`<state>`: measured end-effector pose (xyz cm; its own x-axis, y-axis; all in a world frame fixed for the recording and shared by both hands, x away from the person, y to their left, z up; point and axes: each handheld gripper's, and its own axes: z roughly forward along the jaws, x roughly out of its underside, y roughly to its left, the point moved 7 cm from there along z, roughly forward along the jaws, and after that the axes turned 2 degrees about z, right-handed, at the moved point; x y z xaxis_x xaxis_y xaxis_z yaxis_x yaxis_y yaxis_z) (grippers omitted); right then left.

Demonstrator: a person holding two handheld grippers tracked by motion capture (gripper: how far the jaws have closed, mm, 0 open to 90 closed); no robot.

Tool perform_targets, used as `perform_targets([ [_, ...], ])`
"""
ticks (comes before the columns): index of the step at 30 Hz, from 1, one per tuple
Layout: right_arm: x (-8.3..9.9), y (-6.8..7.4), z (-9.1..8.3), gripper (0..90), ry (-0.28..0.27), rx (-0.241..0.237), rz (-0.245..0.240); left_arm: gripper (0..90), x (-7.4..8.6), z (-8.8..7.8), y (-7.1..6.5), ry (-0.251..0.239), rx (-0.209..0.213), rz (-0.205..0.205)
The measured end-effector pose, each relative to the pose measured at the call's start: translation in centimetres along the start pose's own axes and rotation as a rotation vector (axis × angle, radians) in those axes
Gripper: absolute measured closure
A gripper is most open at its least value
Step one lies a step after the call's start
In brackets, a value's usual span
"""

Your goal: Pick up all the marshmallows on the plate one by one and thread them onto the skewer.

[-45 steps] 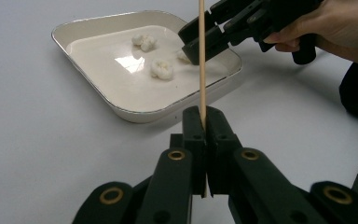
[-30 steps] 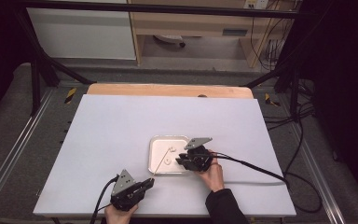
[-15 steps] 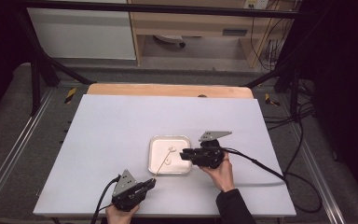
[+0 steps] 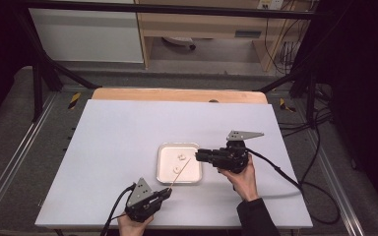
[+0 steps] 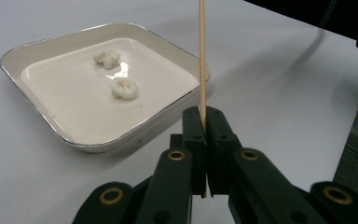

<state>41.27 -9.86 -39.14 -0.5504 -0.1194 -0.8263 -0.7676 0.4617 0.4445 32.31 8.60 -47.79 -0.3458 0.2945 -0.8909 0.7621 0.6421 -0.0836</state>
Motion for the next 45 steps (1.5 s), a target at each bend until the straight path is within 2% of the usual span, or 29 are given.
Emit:
perform_targets([
  [4,-0.2,0.2,0.1,75.1,-0.009,-0.032,0.013,87.8,0.0,0.2,-0.2,-0.001,0.007,0.002],
  [18,0.3,0.5,0.9,75.5,0.023,-0.08,0.043,87.8,0.0,0.2,-0.4,0.004,0.008,0.021],
  [21,0.5,0.4,0.9,75.8,0.036,-0.074,0.047,87.8,0.0,0.2,-0.4,0.006,0.011,0.023],
  [30,1.0,0.6,1.5,78.5,0.049,-0.093,0.061,88.1,0.3,0.5,-0.4,0.029,0.006,0.041],
  [36,1.4,0.9,1.9,78.8,0.042,-0.102,0.067,88.3,0.2,0.6,-0.4,0.022,0.004,0.033],
  [37,1.5,0.9,2.0,78.8,0.043,-0.101,0.067,88.3,0.2,0.7,-0.4,0.021,0.005,0.034],
  [38,1.7,0.9,2.1,78.8,0.048,-0.104,0.069,88.4,0.1,0.6,-0.5,-0.001,0.017,0.031],
  [39,2.0,1.1,2.3,78.6,0.073,-0.125,0.079,88.4,-0.1,0.6,-0.5,-0.009,0.025,0.022],
  [41,2.6,1.4,2.9,78.6,0.081,-0.139,0.089,88.4,-0.2,0.8,-0.6,0.0,0.004,0.028],
  [45,4.0,1.6,3.9,78.0,0.116,-0.152,0.093,88.3,-0.4,1.2,-0.5,0.0,0.006,0.006],
])
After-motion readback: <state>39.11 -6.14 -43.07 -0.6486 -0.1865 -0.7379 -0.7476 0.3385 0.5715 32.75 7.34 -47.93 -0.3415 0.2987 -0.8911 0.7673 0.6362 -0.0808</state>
